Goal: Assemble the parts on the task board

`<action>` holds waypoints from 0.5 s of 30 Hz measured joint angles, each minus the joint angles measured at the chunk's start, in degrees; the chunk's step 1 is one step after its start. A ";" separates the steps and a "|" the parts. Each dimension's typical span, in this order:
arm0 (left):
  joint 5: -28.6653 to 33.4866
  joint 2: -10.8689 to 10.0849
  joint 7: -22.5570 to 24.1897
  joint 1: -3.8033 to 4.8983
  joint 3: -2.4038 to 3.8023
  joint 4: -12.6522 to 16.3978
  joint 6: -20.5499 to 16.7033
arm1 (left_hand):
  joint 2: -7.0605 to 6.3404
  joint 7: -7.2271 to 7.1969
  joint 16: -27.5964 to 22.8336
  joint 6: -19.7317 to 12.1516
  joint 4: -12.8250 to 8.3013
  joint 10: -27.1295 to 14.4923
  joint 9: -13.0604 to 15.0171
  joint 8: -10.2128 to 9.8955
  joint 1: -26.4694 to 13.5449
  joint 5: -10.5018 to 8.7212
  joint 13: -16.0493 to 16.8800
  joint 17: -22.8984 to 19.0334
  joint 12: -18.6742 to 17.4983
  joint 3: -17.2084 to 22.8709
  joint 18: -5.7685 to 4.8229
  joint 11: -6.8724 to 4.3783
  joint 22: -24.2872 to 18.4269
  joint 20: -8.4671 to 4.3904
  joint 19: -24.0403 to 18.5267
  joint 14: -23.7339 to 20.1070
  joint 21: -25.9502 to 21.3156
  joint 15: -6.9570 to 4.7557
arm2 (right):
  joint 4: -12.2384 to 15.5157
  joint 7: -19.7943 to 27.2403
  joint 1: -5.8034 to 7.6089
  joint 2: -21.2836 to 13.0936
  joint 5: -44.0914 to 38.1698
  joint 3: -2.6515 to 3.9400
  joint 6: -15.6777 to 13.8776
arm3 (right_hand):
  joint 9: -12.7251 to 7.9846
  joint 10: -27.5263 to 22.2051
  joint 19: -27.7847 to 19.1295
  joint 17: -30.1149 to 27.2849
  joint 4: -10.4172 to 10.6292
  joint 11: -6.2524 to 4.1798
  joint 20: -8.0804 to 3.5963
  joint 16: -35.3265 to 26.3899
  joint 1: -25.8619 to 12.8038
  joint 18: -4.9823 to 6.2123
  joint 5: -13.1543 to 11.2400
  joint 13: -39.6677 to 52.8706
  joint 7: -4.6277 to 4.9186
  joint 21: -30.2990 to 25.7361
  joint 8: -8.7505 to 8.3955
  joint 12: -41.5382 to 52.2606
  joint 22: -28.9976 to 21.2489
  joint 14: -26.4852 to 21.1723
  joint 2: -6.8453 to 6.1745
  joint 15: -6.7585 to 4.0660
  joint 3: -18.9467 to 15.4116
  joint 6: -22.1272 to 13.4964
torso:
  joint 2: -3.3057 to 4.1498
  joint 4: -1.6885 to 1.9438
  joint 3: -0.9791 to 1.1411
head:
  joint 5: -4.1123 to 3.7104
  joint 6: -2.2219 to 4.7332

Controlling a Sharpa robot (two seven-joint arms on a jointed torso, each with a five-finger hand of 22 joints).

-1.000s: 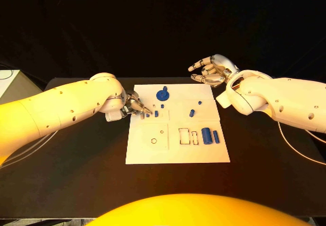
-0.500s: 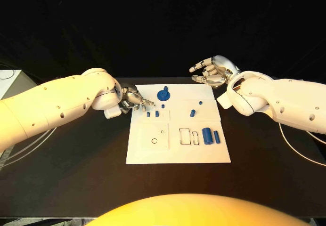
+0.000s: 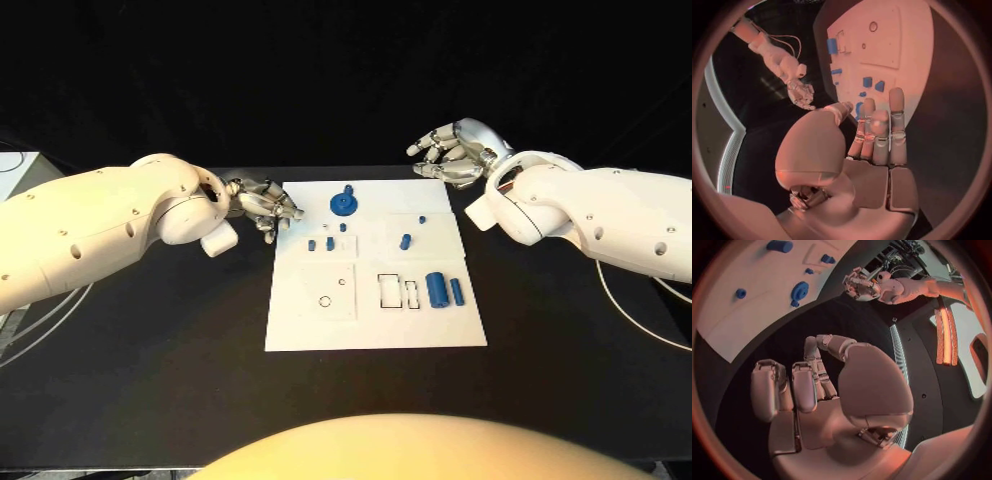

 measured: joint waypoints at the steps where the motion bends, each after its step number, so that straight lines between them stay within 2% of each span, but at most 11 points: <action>1: 1.80 -0.82 2.53 -0.21 0.00 0.66 -0.68 | -0.16 0.08 -2.48 -0.08 -0.80 -0.55 -0.46 0.00 1.01 0.00 -0.81 -2.80 -0.87 0.80 0.00 0.22 -0.76 0.20 -0.27 -2.03 -1.12 0.20 | -0.15 0.00 -0.02 -0.10 -0.86 0.00 0.09 | 0.14 0.34 0.09 -0.05 -0.28 -0.34 -0.09 -0.42 0.22 0.00 -0.52 -2.09 -0.06 -0.42 0.04 -2.39 0.00 0.00 -0.22 0.00 -0.28 0.08 | 0.01 0.02 0.00 | -0.06 0.23; 2: 3.16 -1.45 4.41 -0.38 0.00 1.19 -1.17 | -0.36 0.20 -4.97 -0.20 -1.75 -1.08 -1.11 -0.23 2.05 0.00 -1.87 -5.46 -2.07 1.75 0.00 0.53 -1.65 0.40 -0.48 -4.02 -2.42 0.41 | -0.29 -0.01 -0.05 -0.15 -1.58 0.00 0.19 | 0.27 0.69 0.09 -0.26 -0.61 -0.70 -0.09 -0.83 0.23 0.00 -0.88 -4.32 -0.10 -0.82 0.10 -4.93 0.00 0.00 -0.21 0.00 -0.61 0.34 | 0.01 0.03 -0.02 | -0.13 0.47; 5: 7.65 -3.58 10.67 -1.02 0.00 3.13 -2.73 | -0.74 0.94 -8.50 0.16 -3.87 -1.57 -2.98 -1.35 3.46 0.00 -5.01 -8.79 -5.71 3.69 -0.01 1.02 -3.45 0.82 -0.90 -6.63 -5.17 1.01 | -0.77 -0.02 -0.25 -0.37 -4.47 0.00 0.63 | 0.53 1.14 0.09 -1.35 -1.16 -1.15 -0.08 -1.82 0.93 0.00 -1.11 -8.40 -0.15 -1.75 0.38 -9.75 0.00 0.00 0.03 0.00 -1.16 1.15 | -0.02 0.09 -0.05 | -0.41 1.25; 11: 13.71 -6.95 19.77 -2.00 -0.01 6.52 -4.98 | -0.50 1.42 -11.03 0.65 -6.73 -1.43 -5.33 -2.57 3.77 0.00 -8.80 -11.51 -10.15 4.42 -0.02 1.17 -4.39 1.11 -1.58 -8.01 -6.68 1.44 | -1.75 -0.09 -0.80 -0.60 -11.06 0.00 1.40 | 0.61 1.67 0.09 -1.50 -1.46 -1.66 -0.08 -1.83 1.11 0.00 -1.63 -12.56 -0.35 -2.01 0.38 -14.57 0.00 0.00 0.11 0.00 -1.46 1.81 | -0.03 0.09 -0.10 | -0.65 2.52; 15: 16.26 -8.23 24.13 -2.45 -0.03 8.24 -6.36 | -0.42 1.41 -11.21 1.07 -7.51 -1.32 -5.84 -2.78 3.85 0.00 -9.51 -11.96 -10.62 4.27 -0.02 1.27 -4.39 1.11 -1.58 -8.01 -6.68 1.44 | -2.05 -0.14 -1.13 -0.74 -14.84 -0.03 1.78 | 0.67 2.09 0.09 -1.50 -1.46 -1.62 -0.07 -1.83 1.11 0.01 -1.63 -12.93 -0.41 -2.01 0.38 -14.80 -0.01 0.00 0.11 0.00 -1.46 1.90 | -0.05 0.07 -0.10 | -0.56 3.27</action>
